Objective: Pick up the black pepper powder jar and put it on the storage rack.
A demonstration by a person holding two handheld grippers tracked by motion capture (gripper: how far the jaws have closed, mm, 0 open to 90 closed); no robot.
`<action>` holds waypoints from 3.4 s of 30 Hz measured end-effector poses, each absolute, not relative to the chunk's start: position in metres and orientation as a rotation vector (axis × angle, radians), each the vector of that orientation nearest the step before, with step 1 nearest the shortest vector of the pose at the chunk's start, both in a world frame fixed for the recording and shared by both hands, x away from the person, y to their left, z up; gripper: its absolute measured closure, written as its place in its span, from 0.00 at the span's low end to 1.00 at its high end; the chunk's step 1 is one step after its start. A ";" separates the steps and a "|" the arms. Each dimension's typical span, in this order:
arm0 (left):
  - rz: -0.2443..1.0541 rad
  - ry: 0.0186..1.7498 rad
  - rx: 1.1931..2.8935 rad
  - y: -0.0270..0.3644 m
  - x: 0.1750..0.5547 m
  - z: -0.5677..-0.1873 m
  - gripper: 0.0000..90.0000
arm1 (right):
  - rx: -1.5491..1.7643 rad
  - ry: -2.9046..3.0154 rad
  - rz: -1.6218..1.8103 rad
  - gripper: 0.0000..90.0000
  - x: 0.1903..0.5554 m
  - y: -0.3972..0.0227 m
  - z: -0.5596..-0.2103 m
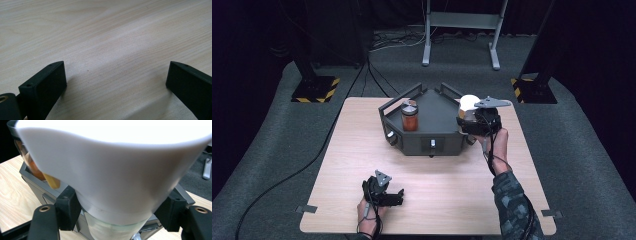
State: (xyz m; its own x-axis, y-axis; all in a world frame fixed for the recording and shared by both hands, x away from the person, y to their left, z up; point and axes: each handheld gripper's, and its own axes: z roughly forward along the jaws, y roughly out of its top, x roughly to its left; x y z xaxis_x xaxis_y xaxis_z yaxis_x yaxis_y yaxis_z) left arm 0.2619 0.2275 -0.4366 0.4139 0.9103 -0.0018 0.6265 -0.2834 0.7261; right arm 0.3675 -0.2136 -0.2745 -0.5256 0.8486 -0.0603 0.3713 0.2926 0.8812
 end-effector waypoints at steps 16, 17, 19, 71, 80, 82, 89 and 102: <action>0.555 1.301 2.016 0.228 0.262 -0.437 0.03 | 1.082 2.058 1.168 0.33 0.378 -0.206 -0.273; 0.556 1.301 2.015 0.227 0.262 -0.437 0.03 | 1.081 2.059 1.166 0.33 0.379 -0.205 -0.273; 0.557 1.300 2.015 0.227 0.262 -0.437 0.03 | 1.081 2.061 1.167 0.33 0.380 -0.204 -0.273; 0.557 1.296 2.018 0.228 0.262 -0.437 0.03 | 1.131 2.097 1.147 0.33 0.415 -0.186 -0.284; 0.556 1.295 2.018 0.228 0.262 -0.437 0.03 | 1.143 2.111 1.144 0.33 0.420 -0.185 -0.287; 0.557 1.295 2.019 0.227 0.262 -0.437 0.03 | 1.148 2.112 1.143 0.33 0.420 -0.185 -0.288; 0.556 1.296 2.018 0.228 0.262 -0.437 0.03 | 1.151 2.115 1.146 0.33 0.422 -0.186 -0.288; 0.563 1.291 2.023 0.227 0.261 -0.437 0.03 | 1.160 2.107 1.181 0.33 0.422 -0.191 -0.293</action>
